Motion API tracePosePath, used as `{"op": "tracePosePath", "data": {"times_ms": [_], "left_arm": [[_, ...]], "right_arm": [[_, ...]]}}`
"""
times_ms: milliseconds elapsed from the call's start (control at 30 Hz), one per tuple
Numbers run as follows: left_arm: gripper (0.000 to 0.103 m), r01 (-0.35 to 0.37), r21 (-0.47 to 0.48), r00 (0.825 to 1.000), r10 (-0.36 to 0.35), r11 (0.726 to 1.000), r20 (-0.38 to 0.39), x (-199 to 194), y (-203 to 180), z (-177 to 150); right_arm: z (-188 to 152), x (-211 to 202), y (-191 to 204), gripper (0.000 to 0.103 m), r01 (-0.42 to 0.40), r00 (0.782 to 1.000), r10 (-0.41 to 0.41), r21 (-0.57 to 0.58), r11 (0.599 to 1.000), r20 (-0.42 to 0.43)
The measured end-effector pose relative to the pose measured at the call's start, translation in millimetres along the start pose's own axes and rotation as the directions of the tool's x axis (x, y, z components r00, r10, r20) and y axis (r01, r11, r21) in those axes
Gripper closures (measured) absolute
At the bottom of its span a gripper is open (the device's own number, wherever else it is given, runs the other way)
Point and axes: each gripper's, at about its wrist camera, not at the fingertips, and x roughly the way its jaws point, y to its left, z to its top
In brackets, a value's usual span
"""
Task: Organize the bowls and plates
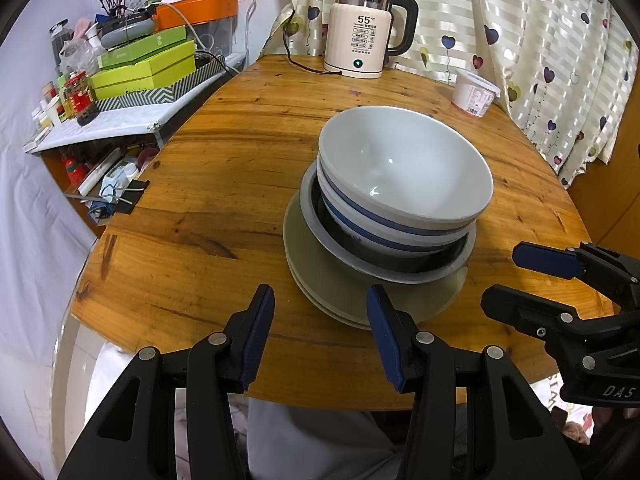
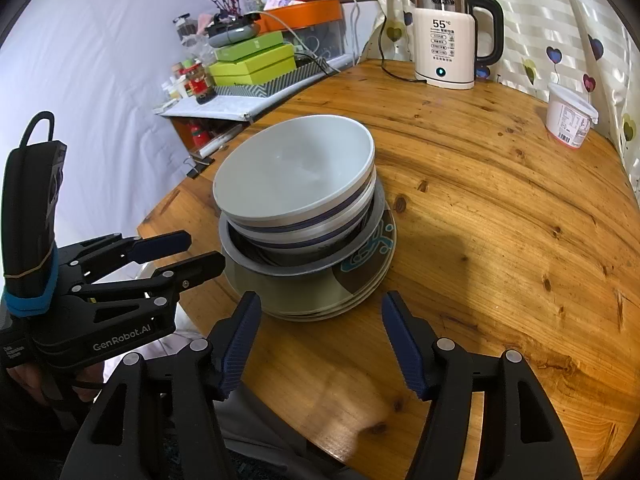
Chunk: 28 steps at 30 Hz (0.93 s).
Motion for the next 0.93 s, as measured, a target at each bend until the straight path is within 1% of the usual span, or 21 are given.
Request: {"op": "tracePosePath", "data": {"times_ms": [567, 933], "left_arm": [[0.054, 0.0, 0.0, 1.0, 0.0, 1.0, -0.001, 0.2, 0.1, 0.1], [0.054, -0.008, -0.004, 1.0, 0.008, 1.0, 0.001, -0.7, 4.3, -7.7]], "right_arm": [[0.5, -0.6, 0.5, 0.039, -0.002, 1.0, 0.002, 0.001, 1.0, 0.003], [-0.1, -1.1, 1.4, 0.039, -0.002, 1.0, 0.002, 0.001, 1.0, 0.002]]}}
